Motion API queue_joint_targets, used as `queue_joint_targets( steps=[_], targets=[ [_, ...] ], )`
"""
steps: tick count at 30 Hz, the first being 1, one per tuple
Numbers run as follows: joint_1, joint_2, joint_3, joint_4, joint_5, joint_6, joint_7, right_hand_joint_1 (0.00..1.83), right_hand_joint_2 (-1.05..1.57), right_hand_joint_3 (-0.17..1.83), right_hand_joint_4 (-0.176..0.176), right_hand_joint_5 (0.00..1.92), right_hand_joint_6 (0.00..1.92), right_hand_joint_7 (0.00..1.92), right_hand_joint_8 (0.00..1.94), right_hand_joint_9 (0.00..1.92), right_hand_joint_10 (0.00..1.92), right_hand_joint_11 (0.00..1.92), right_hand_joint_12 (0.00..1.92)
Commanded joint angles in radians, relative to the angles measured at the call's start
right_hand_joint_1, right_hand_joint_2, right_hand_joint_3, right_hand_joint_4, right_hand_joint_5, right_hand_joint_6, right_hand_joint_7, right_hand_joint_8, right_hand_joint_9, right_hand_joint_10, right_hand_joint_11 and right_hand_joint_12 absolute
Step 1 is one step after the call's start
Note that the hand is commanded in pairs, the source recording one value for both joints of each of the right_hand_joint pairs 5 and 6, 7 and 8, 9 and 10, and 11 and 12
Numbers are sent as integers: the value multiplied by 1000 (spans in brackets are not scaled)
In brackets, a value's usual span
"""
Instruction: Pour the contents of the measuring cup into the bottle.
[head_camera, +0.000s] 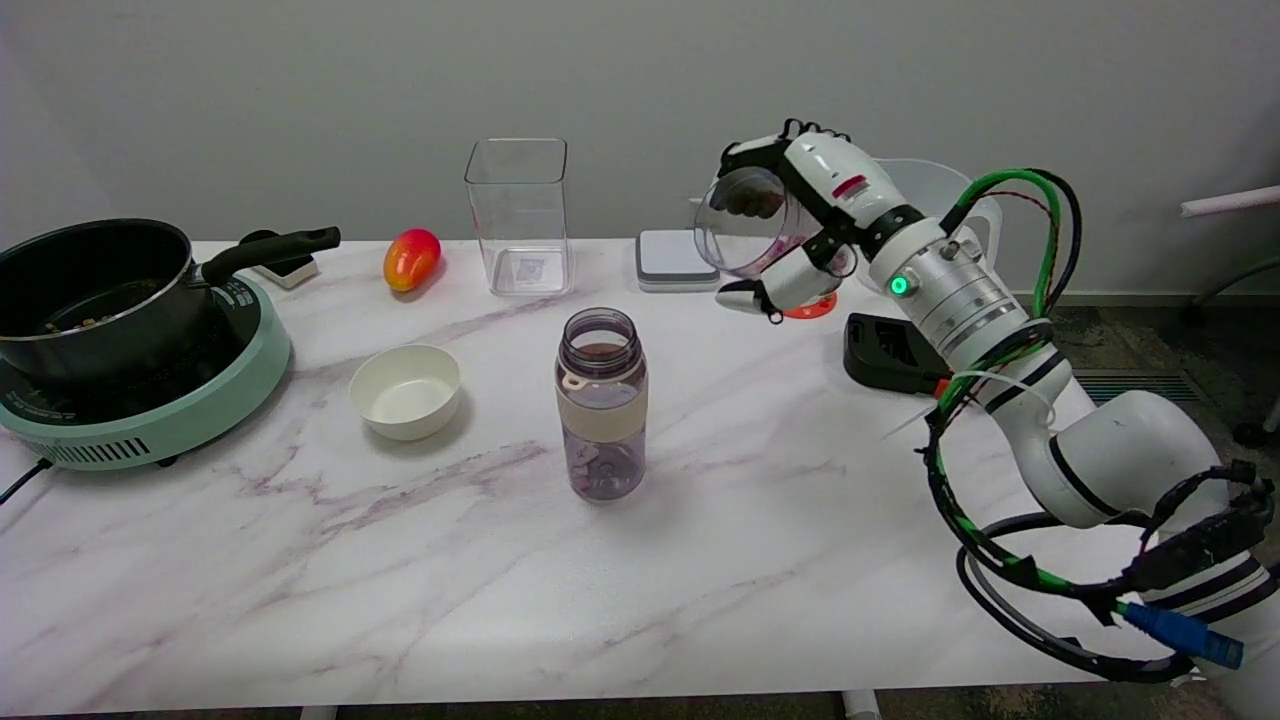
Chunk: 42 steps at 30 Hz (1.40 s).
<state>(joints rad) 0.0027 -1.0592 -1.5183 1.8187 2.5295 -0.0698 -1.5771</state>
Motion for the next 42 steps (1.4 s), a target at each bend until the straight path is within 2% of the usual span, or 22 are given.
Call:
queue_joint_targets(
  steps=[1, 13, 23, 29, 42],
  targets=[
    [-25, -5, -26, 42, -70, -151, -343, 1482, 530, 892, 0, 1158, 1158, 1351, 1351, 1239, 1239, 983, 983],
    [-17, -5, -62, 44, -53, -247, -436, 1501, 395, 1023, 0, 1084, 1084, 1316, 1316, 1210, 1210, 938, 938],
    [79, 1, -139, 34, 58, -164, -369, 1529, 192, 1220, 0, 1001, 1001, 1263, 1263, 1149, 1149, 884, 884],
    [131, 8, -165, 23, 50, -92, -308, 1533, 190, 1230, 0, 1015, 1015, 1275, 1275, 1165, 1165, 894, 894],
    [250, 11, -295, -38, 19, 15, -316, 1538, 145, 1277, 0, 993, 993, 1257, 1257, 1158, 1158, 881, 881]
  ],
)
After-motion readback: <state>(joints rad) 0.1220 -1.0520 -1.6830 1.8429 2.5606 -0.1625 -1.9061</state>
